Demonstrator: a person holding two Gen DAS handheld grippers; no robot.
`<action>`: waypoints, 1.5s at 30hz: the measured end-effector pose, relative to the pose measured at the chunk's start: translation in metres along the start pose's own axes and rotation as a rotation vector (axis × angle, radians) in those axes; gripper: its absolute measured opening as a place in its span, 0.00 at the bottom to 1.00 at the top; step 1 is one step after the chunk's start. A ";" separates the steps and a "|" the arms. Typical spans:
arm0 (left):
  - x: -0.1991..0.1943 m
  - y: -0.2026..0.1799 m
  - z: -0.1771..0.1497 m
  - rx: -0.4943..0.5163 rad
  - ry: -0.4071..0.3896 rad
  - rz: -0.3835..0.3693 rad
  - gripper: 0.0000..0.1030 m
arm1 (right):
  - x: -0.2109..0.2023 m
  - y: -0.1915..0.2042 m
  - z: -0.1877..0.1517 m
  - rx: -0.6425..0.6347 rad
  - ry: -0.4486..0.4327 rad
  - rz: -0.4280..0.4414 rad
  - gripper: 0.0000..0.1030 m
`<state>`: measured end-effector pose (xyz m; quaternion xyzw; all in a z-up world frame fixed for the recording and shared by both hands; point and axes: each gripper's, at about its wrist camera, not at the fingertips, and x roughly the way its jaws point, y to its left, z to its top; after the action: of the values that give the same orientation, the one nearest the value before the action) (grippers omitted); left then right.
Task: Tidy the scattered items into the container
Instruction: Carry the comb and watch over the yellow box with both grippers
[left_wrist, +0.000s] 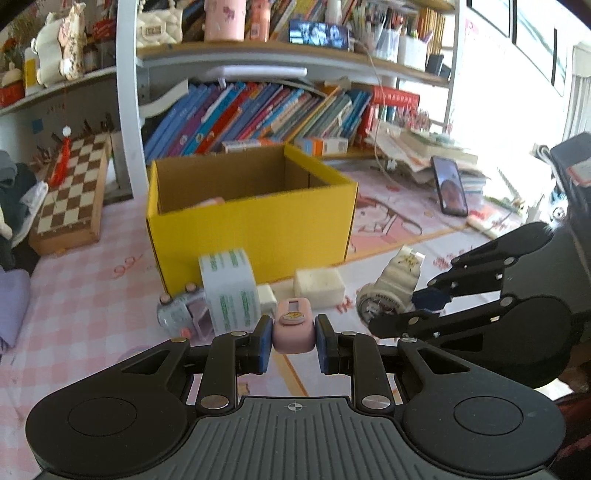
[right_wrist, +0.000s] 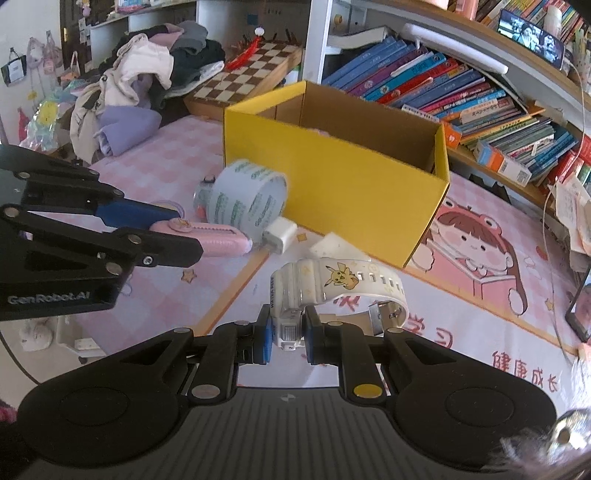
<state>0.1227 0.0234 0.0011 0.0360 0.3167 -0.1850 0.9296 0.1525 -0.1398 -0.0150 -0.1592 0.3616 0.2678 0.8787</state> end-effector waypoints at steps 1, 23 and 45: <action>-0.002 0.001 0.003 -0.002 -0.010 -0.002 0.22 | -0.002 -0.001 0.002 0.001 -0.005 -0.002 0.15; -0.017 0.012 0.066 -0.011 -0.187 -0.001 0.22 | -0.036 -0.029 0.067 -0.014 -0.145 0.036 0.15; 0.067 0.060 0.152 -0.002 -0.165 0.150 0.22 | 0.051 -0.101 0.187 -0.159 -0.156 0.119 0.15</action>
<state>0.2810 0.0295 0.0783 0.0432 0.2356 -0.1171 0.9638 0.3449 -0.1143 0.0852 -0.1853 0.2785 0.3587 0.8715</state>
